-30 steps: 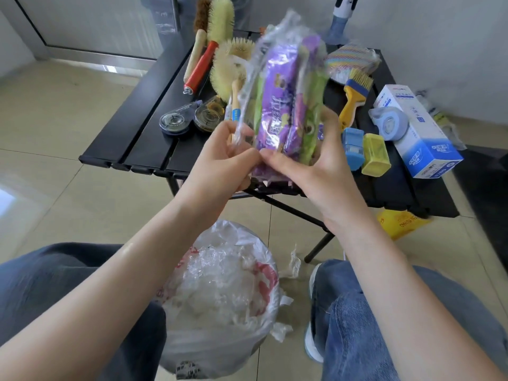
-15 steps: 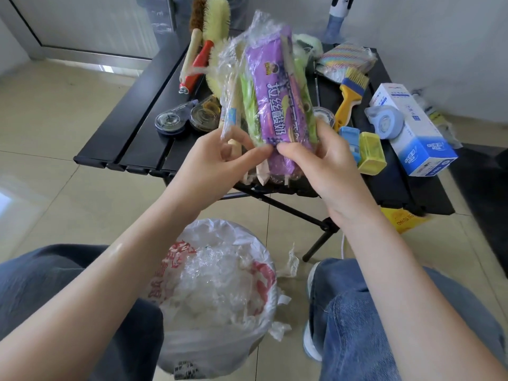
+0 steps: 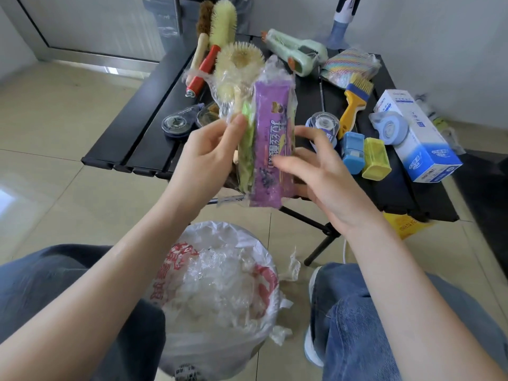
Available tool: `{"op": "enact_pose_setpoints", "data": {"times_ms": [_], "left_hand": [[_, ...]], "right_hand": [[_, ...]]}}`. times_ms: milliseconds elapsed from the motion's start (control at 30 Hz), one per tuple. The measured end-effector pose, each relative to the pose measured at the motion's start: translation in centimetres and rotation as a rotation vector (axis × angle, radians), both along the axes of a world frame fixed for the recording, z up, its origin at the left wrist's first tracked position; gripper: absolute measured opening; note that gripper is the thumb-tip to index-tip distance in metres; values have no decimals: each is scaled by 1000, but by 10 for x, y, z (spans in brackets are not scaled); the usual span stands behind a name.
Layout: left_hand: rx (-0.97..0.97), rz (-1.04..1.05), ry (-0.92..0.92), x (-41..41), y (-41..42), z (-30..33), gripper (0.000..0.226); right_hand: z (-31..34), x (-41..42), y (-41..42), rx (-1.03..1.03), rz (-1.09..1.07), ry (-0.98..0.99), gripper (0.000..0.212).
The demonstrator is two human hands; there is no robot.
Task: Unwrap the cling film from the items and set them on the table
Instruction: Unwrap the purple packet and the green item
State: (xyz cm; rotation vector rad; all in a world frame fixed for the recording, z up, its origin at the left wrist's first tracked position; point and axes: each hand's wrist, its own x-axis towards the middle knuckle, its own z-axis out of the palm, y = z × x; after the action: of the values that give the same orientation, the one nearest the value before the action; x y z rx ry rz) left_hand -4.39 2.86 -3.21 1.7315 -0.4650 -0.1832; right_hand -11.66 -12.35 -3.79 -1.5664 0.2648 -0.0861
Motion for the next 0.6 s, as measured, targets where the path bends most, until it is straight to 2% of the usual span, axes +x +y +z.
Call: {"op": "enact_pose_setpoints", "data": {"times_ms": [200, 267, 367, 600], "left_hand": [[17, -38, 44, -7, -3, -1, 56], [-29, -58, 104, -13, -4, 5, 49], [-41, -48, 73, -19, -5, 8, 36], [54, 117, -9, -6, -3, -4, 33]], "right_hand": [[0, 2, 15, -70, -109, -129, 59], [1, 2, 13, -22, -153, -133, 51], [4, 2, 10, 78, -169, -128, 42], [5, 1, 3, 179, -174, -125, 26]]}}
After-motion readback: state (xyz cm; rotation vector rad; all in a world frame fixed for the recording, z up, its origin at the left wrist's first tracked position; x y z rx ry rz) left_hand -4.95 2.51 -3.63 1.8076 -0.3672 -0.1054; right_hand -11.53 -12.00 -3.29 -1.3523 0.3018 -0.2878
